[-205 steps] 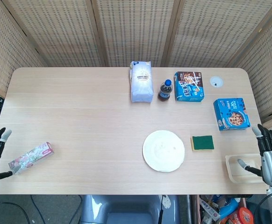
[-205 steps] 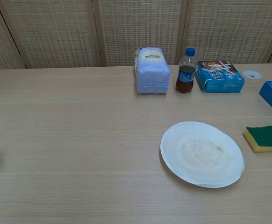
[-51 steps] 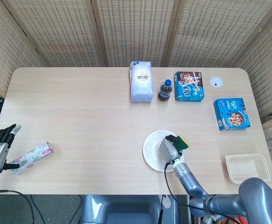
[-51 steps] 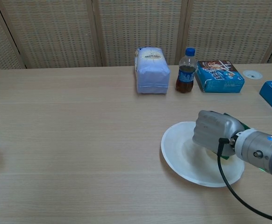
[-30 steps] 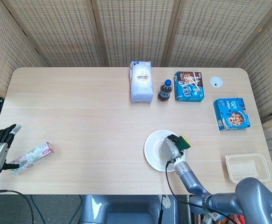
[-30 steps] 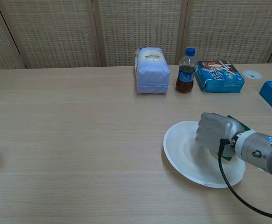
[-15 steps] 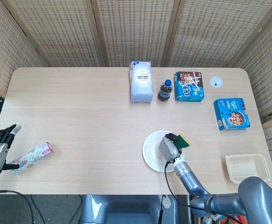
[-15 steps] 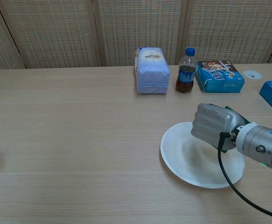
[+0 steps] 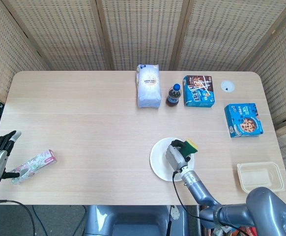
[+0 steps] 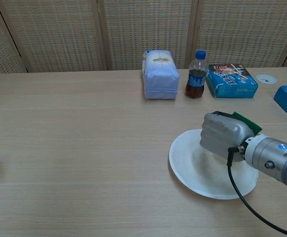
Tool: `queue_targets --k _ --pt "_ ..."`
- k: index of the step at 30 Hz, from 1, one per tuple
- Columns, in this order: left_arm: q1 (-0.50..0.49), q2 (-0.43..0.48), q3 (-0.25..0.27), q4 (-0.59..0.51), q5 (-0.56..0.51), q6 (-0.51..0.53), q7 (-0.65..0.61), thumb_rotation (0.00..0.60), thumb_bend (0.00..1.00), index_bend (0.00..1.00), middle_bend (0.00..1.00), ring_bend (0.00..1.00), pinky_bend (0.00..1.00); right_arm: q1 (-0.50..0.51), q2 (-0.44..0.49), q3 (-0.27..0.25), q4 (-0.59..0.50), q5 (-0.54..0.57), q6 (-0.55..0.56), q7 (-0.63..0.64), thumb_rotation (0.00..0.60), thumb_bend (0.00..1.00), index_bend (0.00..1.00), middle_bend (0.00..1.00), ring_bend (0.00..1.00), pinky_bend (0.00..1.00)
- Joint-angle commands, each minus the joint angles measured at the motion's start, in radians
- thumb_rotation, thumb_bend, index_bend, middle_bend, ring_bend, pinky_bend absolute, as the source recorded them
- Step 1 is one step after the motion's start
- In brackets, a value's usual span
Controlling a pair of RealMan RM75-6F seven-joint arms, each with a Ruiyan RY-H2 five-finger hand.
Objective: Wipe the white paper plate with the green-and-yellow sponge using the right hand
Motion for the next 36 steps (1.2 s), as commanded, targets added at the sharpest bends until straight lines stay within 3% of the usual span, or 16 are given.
queue_targets --k 1,26,30,36 --pt "0.0 0.001 -0.001 0.002 -0.001 -0.001 -0.003 0.6 0.0 0.0 0.0 0.0 0.0 -0.005 -0.017 0.001 0.026 0.014 -0.015 -0.009 0.6 0.61 0.58 0.62 0.52 0.69" --pt "0.0 0.002 0.001 0.006 0.0 -0.002 -0.011 0.6 0.0 0.0 0.0 0.0 0.0 -0.048 -0.066 0.004 0.138 0.01 -0.047 0.012 0.6 0.61 0.58 0.62 0.52 0.69" --pt "0.001 0.003 0.001 0.006 0.001 0.0 -0.013 0.6 0.0 0.0 0.0 0.0 0.0 -0.051 -0.034 0.022 0.092 -0.025 -0.025 0.068 0.6 0.61 0.58 0.62 0.52 0.69" --pt "-0.001 0.004 0.002 0.007 0.001 -0.006 -0.016 0.6 0.0 0.0 0.0 0.0 0.0 -0.049 0.139 0.065 -0.137 -0.197 0.041 0.331 0.6 0.61 0.58 0.62 0.52 0.67"
